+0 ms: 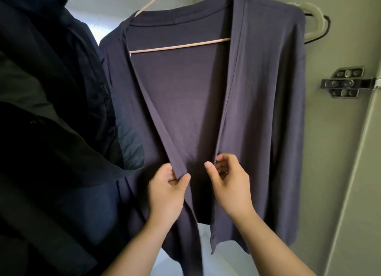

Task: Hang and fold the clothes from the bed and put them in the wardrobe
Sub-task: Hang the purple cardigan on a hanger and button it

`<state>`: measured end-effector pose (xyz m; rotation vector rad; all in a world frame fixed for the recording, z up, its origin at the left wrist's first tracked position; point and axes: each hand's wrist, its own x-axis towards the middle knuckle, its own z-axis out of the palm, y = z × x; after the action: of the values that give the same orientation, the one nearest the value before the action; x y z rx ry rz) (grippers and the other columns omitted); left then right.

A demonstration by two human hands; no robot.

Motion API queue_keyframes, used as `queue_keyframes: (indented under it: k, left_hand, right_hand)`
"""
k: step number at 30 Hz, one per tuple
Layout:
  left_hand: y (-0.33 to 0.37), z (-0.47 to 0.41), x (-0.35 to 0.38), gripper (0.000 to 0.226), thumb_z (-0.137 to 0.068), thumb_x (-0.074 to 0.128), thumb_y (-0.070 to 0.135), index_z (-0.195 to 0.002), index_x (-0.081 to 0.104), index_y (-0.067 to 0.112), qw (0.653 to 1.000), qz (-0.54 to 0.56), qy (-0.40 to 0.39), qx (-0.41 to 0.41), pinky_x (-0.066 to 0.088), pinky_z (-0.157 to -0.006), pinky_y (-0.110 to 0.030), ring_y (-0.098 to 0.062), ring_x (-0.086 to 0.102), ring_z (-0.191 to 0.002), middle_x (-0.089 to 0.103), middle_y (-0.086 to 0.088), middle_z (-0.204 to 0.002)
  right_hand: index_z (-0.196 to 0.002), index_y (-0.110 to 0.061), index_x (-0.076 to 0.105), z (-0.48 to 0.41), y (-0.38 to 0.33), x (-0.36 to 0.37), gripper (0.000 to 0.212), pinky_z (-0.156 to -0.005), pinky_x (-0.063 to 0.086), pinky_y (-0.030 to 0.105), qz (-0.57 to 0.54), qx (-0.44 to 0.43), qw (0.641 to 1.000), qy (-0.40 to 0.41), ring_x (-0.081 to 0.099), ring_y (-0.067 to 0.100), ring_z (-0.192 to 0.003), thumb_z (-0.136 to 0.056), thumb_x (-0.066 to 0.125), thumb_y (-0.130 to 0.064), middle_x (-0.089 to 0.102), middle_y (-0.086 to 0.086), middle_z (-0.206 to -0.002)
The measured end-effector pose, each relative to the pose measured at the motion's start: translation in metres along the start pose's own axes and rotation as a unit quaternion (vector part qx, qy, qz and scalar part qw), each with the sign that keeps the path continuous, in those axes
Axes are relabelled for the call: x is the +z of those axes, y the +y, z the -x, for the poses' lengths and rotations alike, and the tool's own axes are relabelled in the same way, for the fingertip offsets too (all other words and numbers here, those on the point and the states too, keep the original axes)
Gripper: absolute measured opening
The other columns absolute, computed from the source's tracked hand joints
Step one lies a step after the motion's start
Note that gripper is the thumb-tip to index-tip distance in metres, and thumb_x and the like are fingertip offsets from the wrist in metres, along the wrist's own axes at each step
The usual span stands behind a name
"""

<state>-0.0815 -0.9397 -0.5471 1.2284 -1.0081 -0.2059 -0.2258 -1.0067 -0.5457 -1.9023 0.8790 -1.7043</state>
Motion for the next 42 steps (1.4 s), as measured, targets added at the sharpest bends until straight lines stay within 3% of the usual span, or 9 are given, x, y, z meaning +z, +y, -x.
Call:
queue_keyframes:
  k: [3,6,9,18,23,27,32,38,42]
  left_hand:
    - [-0.003,0.007,0.0,0.032,-0.083,0.076,-0.007,-0.093,0.072,0.024,0.999,0.043,-0.008,-0.004,0.055,-0.075,-0.016,-0.008,0.075,-0.087,0.078,0.009,-0.091]
    - [-0.008,0.008,0.001,0.037,-0.082,0.073,-0.015,-0.102,0.073,0.016,0.996,0.08,-0.01,-0.041,0.054,-0.076,-0.015,-0.007,0.074,-0.087,0.079,0.006,-0.092]
    - [-0.008,0.009,0.001,0.038,-0.082,0.072,-0.016,-0.114,0.071,0.005,0.994,0.094,-0.013,-0.059,0.054,-0.075,-0.015,-0.008,0.075,-0.087,0.079,0.003,-0.094]
    - [0.011,0.008,0.013,0.023,-0.084,0.08,0.006,-0.09,0.074,0.028,0.999,0.041,0.029,0.004,0.049,-0.07,-0.007,0.004,0.07,-0.074,0.075,0.022,-0.081]
    - [0.027,-0.006,0.03,0.014,-0.085,0.08,0.011,-0.095,0.077,0.021,0.999,0.014,0.023,0.038,0.056,-0.075,-0.017,0.001,0.07,-0.074,0.075,0.016,-0.081]
    - [0.029,-0.014,0.039,0.018,-0.085,0.08,0.011,-0.091,0.074,0.028,0.999,0.004,0.01,0.032,0.053,-0.071,-0.013,0.004,0.068,-0.07,0.073,0.024,-0.074]
    - [0.019,-0.019,0.038,0.018,-0.085,0.08,0.009,-0.103,0.079,0.013,0.999,-0.029,-0.012,0.019,0.057,-0.082,-0.024,0.004,0.07,-0.079,0.072,0.023,-0.08]
    - [0.015,-0.015,0.034,0.035,-0.081,0.081,0.002,-0.085,0.071,0.036,1.0,-0.02,-0.022,0.01,0.059,-0.085,-0.034,-0.009,0.073,-0.082,0.075,0.013,-0.083]
    - [0.013,-0.012,0.032,0.032,-0.082,0.081,0.0,-0.088,0.072,0.031,0.999,-0.005,-0.037,-0.013,0.059,-0.084,-0.033,-0.011,0.073,-0.08,0.076,0.004,-0.085]
  right_hand:
    - [-0.097,-0.043,0.053,-0.001,-0.003,-0.002,0.017,-0.07,0.044,0.006,-0.012,0.002,1.0,0.007,0.064,0.002,-0.084,-0.092,0.069,-0.048,0.064,-0.025,-0.093]
    - [-0.1,-0.041,0.056,-0.003,-0.004,-0.002,0.01,-0.07,0.043,0.006,-0.025,0.009,1.0,0.006,0.064,0.001,-0.087,-0.099,0.054,-0.051,0.064,-0.025,-0.094]
    - [-0.103,-0.038,0.058,-0.003,-0.003,-0.001,0.008,-0.069,0.043,0.007,-0.021,0.014,1.0,-0.002,0.063,0.002,-0.087,-0.104,0.05,-0.038,0.064,-0.024,-0.092]
    - [-0.091,-0.033,0.065,-0.009,-0.005,0.001,0.008,-0.072,0.046,0.007,0.009,-0.014,1.0,0.008,0.066,0.001,-0.083,-0.095,0.07,-0.028,0.067,-0.018,-0.085]
    - [-0.085,-0.03,0.069,-0.011,-0.01,0.001,0.009,-0.07,0.045,0.006,0.006,0.011,1.0,0.001,0.067,0.0,-0.079,-0.09,0.076,-0.026,0.07,-0.017,-0.079]
    - [-0.084,-0.029,0.073,-0.013,-0.011,-0.001,0.008,-0.069,0.046,0.005,-0.032,0.066,0.997,-0.024,0.068,-0.002,-0.076,-0.089,0.078,-0.024,0.072,-0.023,-0.08]
    - [-0.086,-0.022,0.077,-0.016,-0.008,-0.005,0.011,-0.072,0.06,0.027,-0.109,0.132,0.983,-0.063,0.072,0.011,-0.07,-0.092,0.073,-0.014,0.076,-0.007,-0.078]
    - [-0.084,-0.016,0.078,-0.017,-0.011,-0.006,0.012,-0.07,0.061,0.029,-0.165,0.167,0.971,-0.05,0.074,0.015,-0.069,-0.091,0.072,-0.008,0.077,0.0,-0.075]
    - [-0.085,-0.022,0.077,-0.018,-0.015,-0.007,0.009,-0.075,0.061,0.032,-0.105,0.145,0.983,-0.042,0.074,0.011,-0.071,-0.089,0.074,-0.015,0.076,-0.008,-0.075]
